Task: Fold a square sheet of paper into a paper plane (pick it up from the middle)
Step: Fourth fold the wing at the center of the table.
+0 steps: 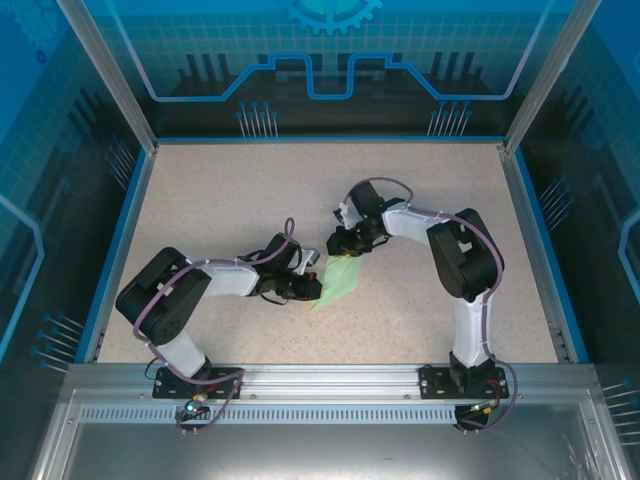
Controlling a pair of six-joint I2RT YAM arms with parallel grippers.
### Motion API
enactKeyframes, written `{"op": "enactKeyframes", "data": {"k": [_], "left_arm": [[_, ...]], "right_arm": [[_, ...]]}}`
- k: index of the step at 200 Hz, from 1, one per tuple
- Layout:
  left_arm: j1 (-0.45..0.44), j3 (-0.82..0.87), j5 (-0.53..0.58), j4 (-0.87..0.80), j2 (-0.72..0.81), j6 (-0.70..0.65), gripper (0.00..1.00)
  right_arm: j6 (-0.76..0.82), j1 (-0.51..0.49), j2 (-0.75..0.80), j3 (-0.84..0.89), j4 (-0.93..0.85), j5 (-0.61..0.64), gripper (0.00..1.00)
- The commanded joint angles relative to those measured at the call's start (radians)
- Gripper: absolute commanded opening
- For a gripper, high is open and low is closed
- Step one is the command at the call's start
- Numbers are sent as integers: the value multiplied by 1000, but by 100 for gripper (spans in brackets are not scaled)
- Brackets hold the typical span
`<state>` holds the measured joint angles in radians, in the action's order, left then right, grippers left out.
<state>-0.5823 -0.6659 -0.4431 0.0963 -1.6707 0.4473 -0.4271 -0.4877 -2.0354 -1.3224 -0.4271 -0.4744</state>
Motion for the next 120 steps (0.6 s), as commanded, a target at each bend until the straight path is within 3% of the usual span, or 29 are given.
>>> {"op": "enactKeyframes", "data": {"k": [1,120], "left_arm": [[9,26,15,-22,12,11,0],[18,47,16,0,26,30,0]], "right_arm": [[62,9,-44,-65,-103,35,24],[165,-2,-151,-181,-283,194,19]]}}
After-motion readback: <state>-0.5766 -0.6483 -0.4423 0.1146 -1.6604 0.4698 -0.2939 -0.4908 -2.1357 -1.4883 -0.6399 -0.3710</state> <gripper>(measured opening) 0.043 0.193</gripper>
